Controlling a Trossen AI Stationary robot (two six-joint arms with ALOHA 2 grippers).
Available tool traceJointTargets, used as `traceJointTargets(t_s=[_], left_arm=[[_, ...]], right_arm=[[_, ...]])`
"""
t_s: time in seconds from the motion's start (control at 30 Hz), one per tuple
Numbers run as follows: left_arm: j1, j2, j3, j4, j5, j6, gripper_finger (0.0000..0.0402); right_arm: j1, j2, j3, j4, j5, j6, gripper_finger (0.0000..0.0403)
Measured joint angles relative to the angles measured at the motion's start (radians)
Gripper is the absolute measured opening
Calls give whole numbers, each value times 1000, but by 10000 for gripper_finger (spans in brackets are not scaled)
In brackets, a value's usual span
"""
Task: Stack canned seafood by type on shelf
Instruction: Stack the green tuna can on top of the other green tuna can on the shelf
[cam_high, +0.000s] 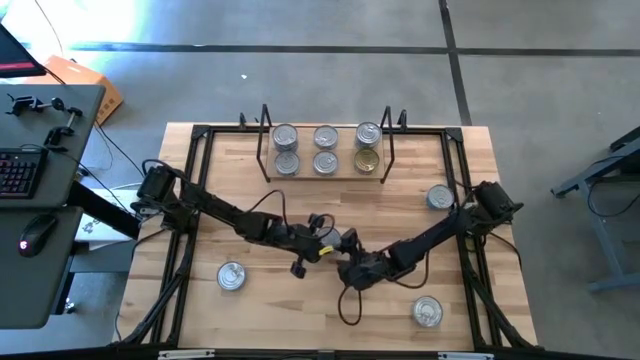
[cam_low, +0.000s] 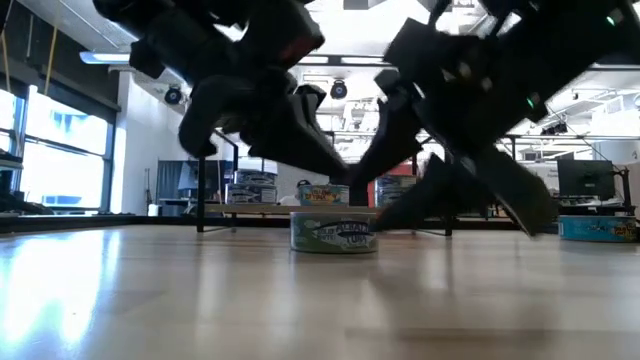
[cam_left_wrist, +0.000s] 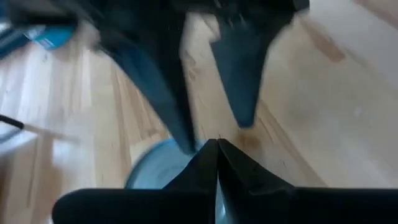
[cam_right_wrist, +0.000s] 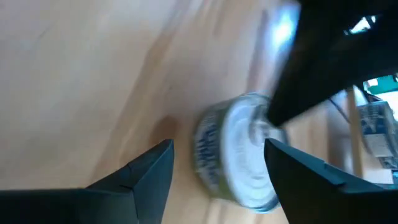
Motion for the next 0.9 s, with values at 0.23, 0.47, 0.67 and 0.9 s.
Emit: traceJointTargets(t_s=[0.23, 0.47, 0.67, 0.9], left_arm=[[-11, -1, 8, -8, 1, 7, 15], [-11, -1, 9, -78, 9, 2, 96], [22, 26, 10, -102, 56, 25, 122], [28, 68, 13, -94, 95, 47, 60]], right_arm=[[43, 73, 1, 26, 124, 88, 243], [124, 49, 0, 28, 312, 342, 243], [163, 48, 0, 22, 348, 473, 243], [161, 48, 0, 22, 336, 423, 243]])
